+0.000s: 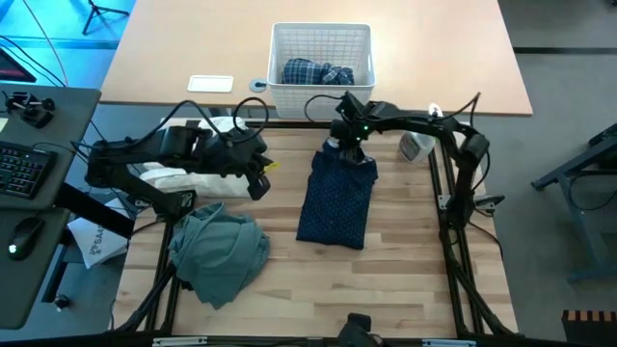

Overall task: Fold Laundry from Bin
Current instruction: Fold the dark blue polo

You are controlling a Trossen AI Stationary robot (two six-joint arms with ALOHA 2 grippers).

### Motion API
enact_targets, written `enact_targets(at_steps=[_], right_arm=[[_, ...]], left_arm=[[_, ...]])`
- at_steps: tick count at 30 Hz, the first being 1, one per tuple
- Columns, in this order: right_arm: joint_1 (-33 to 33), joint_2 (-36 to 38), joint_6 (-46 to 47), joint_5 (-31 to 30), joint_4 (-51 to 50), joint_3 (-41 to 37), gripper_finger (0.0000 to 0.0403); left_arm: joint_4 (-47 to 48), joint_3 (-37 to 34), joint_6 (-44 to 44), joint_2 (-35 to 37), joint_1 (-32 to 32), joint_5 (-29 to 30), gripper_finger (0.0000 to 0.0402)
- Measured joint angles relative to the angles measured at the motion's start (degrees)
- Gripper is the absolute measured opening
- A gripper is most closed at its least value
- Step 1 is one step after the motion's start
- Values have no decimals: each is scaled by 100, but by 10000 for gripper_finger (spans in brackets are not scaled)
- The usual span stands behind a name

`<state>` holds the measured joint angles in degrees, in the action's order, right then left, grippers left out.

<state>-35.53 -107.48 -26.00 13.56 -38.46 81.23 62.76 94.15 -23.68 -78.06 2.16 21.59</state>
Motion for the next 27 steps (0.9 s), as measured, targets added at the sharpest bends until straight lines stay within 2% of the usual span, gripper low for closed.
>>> enact_targets(at_steps=[4, 7, 10, 12, 14, 17, 18, 21, 23, 24, 25, 27], right_arm=[[0, -48, 185, 21, -49, 42, 118], [2, 151, 425, -17, -540, 351, 167], [4, 506, 813, -523, -1026, 773, 194], [-10, 724, 1053, -549, -1303, 983, 200], [-26, 964, 1242, 80, -1400, 1056, 197], [-24, 1298, 1311, 1826, -1403, 714, 177], [25, 1347, 1375, 2221, -1397, 485, 166], [178, 1309, 1713, 2397, -1104, -358, 124], [250, 1258, 2008, 2230, -386, -995, 94], [256, 1222, 2234, 1872, 108, -1261, 78], [246, 1171, 2505, 1190, 589, -1512, 62], [158, 1099, 3275, -743, 1199, -1842, 30]], left_arm=[[0, 2, 87, 7, -39, -107, 0], [-2, 2, 133, 7, -42, -110, 0], [-1, 2, 288, 7, -47, -153, 0], [12, 2, 380, 7, -104, -166, 0], [51, 2, 404, 7, -206, -167, 0], [52, 2, 587, 7, -389, -160, 0], [49, 2, 655, 7, -431, -164, 0], [50, 2, 799, 7, -529, -209, 0], [47, 2, 795, 7, -561, -212, 0], [43, 2, 793, 7, -569, -211, 0], [40, 2, 793, 7, -577, -213, 0], [42, 2, 793, 7, -593, -213, 0]])
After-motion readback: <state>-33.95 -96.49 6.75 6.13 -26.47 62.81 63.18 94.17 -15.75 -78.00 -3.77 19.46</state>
